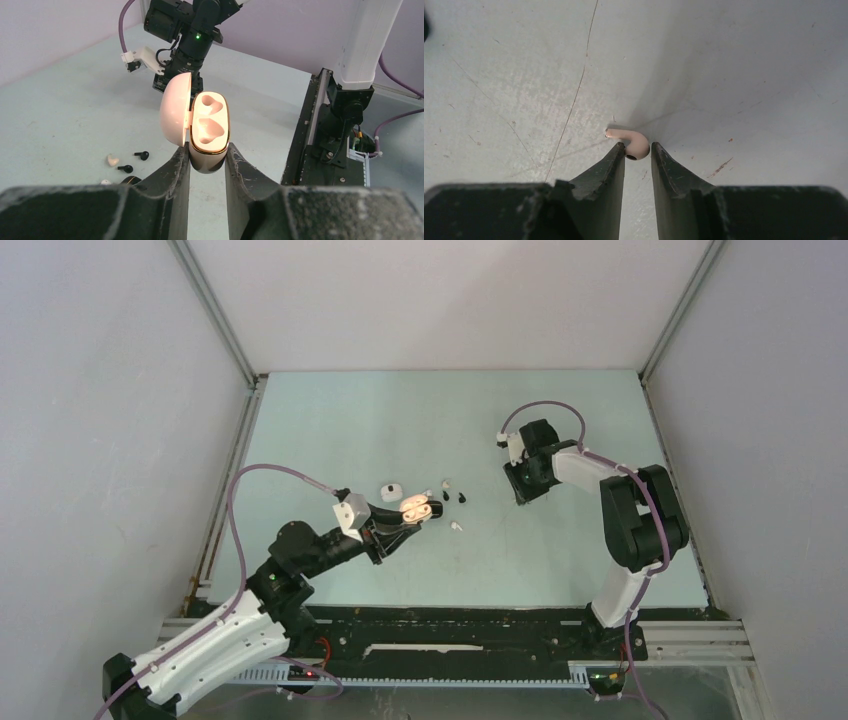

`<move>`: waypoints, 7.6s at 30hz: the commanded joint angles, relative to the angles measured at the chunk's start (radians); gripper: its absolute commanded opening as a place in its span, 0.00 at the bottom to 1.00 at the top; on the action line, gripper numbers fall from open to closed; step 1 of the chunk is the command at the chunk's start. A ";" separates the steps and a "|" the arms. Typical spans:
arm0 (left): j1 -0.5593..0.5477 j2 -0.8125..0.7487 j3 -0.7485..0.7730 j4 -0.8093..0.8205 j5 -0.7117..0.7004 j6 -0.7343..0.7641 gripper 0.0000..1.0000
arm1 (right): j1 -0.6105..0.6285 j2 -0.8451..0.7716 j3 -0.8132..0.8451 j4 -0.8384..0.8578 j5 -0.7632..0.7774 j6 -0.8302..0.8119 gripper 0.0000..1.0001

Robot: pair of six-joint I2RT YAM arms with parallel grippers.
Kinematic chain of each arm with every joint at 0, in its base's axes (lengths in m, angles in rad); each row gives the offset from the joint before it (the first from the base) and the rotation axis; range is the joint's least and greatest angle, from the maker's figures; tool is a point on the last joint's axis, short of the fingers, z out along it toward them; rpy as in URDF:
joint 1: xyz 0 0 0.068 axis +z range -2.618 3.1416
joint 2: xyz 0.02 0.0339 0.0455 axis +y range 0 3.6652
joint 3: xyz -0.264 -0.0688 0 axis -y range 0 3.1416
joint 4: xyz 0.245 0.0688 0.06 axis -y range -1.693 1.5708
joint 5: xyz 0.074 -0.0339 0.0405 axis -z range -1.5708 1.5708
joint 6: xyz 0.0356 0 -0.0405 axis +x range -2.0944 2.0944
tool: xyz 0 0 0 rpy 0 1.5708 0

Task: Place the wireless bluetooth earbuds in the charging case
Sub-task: Pick up the right earbud from the center of the board, then insert the right earbud into the right side groove of the charging case.

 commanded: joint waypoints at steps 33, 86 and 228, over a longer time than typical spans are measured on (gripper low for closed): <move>0.004 0.050 0.076 -0.020 -0.022 0.012 0.00 | 0.247 -0.362 0.009 -0.036 0.256 -0.370 0.00; -0.292 0.242 0.071 0.316 -0.708 0.365 0.00 | 0.864 -0.867 -0.272 0.805 0.330 -1.418 0.00; -0.315 0.199 -0.066 0.571 -0.568 0.287 0.00 | 0.907 -0.809 -0.455 0.788 0.350 -1.729 0.35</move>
